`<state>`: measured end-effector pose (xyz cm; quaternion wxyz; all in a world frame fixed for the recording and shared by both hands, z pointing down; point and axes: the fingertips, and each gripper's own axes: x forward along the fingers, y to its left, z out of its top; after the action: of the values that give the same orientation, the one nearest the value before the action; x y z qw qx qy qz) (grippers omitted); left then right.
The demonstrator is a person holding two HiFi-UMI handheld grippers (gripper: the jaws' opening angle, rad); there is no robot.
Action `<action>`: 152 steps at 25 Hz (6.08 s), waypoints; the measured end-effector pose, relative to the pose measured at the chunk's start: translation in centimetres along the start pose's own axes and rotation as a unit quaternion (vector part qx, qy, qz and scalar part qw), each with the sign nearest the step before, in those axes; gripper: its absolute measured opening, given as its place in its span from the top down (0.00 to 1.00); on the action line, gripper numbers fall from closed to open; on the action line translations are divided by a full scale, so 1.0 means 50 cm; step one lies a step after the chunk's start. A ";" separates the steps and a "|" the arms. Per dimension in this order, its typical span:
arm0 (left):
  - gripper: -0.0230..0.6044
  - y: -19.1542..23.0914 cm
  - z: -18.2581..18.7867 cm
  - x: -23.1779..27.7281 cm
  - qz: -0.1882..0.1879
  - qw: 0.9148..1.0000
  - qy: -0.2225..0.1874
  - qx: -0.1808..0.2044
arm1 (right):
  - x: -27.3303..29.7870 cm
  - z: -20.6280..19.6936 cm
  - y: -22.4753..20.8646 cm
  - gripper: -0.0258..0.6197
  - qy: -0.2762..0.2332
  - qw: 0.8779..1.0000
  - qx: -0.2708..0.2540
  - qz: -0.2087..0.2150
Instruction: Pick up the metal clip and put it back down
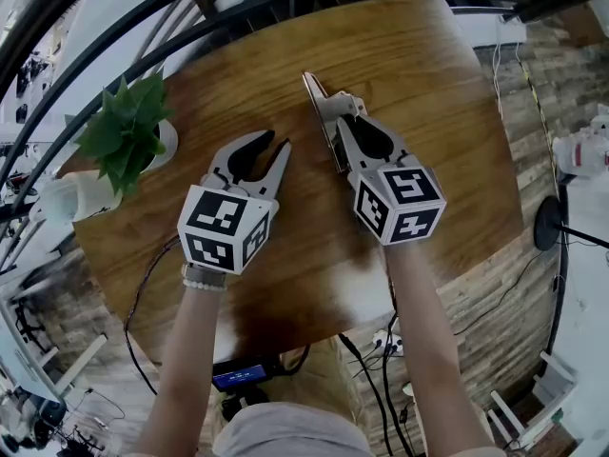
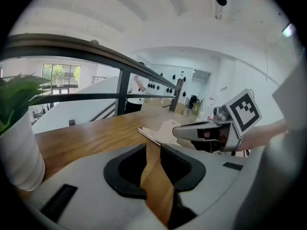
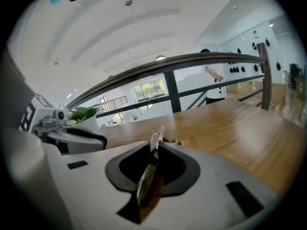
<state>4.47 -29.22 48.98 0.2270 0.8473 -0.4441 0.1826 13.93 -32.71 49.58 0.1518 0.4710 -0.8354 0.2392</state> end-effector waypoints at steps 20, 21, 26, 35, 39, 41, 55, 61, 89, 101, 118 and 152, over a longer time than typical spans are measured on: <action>0.63 -0.045 0.019 0.025 -0.091 0.986 -0.015 -0.138 | -0.074 0.045 0.070 0.88 -0.062 0.996 0.014 0.061; 0.61 -0.049 0.022 0.023 -0.095 0.985 -0.019 -0.143 | -0.080 0.046 0.075 0.88 -0.065 0.996 0.013 0.064; 0.59 -0.070 0.031 0.013 -0.124 0.976 -0.030 -0.178 | -0.108 0.052 0.097 0.88 -0.083 0.993 0.014 0.080; 0.59 -0.095 0.055 -0.062 -0.173 0.962 -0.056 -0.202 | -0.166 0.078 0.166 0.88 -0.118 0.988 0.011 0.100; 0.59 -0.113 0.062 -0.108 -0.183 0.963 -0.064 -0.186 | -0.200 0.080 0.204 0.88 -0.127 0.987 0.003 0.099; 0.59 -0.115 0.067 -0.130 -0.185 0.964 -0.066 -0.181 | -0.212 0.085 0.223 0.88 -0.129 0.987 0.000 0.098; 0.59 -0.166 0.115 -0.260 -0.211 0.966 -0.081 -0.125 | -0.320 0.128 0.317 0.88 -0.151 0.985 -0.026 0.081; 0.59 -0.183 0.122 -0.342 -0.220 0.966 -0.091 -0.103 | -0.375 0.135 0.385 0.88 -0.167 0.983 -0.041 0.067; 0.59 -0.247 0.184 -0.572 -0.248 0.958 -0.140 -0.040 | -0.542 0.196 0.560 0.88 -0.230 0.970 -0.072 0.033; 0.59 -0.242 0.181 -0.541 -0.250 0.959 -0.129 -0.040 | -0.523 0.191 0.534 0.88 -0.222 0.973 -0.063 0.030; 0.59 -0.210 0.169 -0.367 -0.241 0.965 -0.087 -0.062 | -0.414 0.175 0.396 0.89 -0.181 0.982 -0.046 0.031; 0.59 -0.166 0.101 0.030 -0.206 0.973 0.026 -0.103 | -0.190 0.098 0.066 0.89 -0.093 0.995 0.015 0.026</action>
<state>12.77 -28.83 43.68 0.3573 0.8876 -0.2704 0.1067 15.81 -27.13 40.10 0.0607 0.4717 -0.8541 0.2107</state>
